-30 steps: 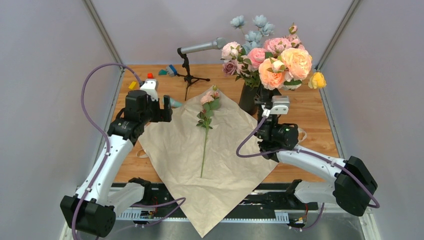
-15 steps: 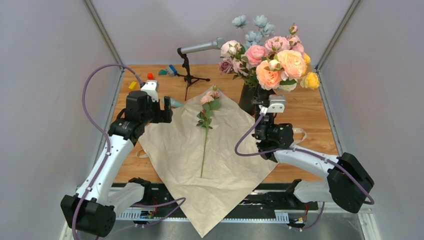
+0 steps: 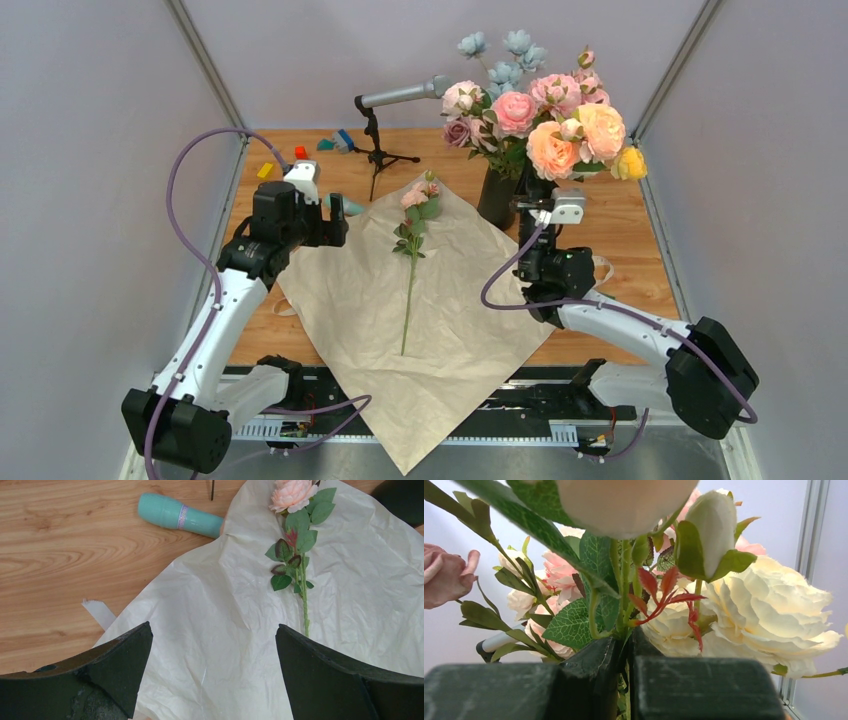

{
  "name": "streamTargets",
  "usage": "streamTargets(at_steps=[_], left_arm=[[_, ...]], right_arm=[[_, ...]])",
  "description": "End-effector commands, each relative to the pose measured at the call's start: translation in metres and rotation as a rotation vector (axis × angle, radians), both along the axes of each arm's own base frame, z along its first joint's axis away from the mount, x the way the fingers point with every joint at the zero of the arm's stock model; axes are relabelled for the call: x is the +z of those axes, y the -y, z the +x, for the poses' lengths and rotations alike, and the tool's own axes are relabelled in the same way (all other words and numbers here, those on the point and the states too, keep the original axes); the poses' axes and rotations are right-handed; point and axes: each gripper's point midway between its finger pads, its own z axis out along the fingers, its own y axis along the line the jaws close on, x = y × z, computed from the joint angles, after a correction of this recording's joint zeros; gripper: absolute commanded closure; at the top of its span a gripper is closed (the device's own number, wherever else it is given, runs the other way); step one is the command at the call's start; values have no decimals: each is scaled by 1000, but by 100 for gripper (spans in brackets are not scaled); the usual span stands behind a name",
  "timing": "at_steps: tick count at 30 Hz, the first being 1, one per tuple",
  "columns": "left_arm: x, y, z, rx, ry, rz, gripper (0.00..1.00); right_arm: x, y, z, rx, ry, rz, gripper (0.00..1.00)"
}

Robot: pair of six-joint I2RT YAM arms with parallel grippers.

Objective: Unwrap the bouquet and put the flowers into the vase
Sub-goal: Insert the fake flower into the vase.

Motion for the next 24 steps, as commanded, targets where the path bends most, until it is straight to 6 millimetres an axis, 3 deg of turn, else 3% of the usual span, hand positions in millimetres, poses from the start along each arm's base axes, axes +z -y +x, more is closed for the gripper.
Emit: streamTargets(at_steps=[1, 14, 24], left_arm=[[6, 4, 4, -18, 28, -17, 0], [7, 3, 4, -16, 32, -17, 0], [6, 3, 3, -18, 29, -18, 0]], right_arm=[[-36, -4, 14, -9, -129, -43, 100], [-64, -11, 27, 1, -204, -61, 100], [-66, -14, 35, -16, -206, -89, 100]])
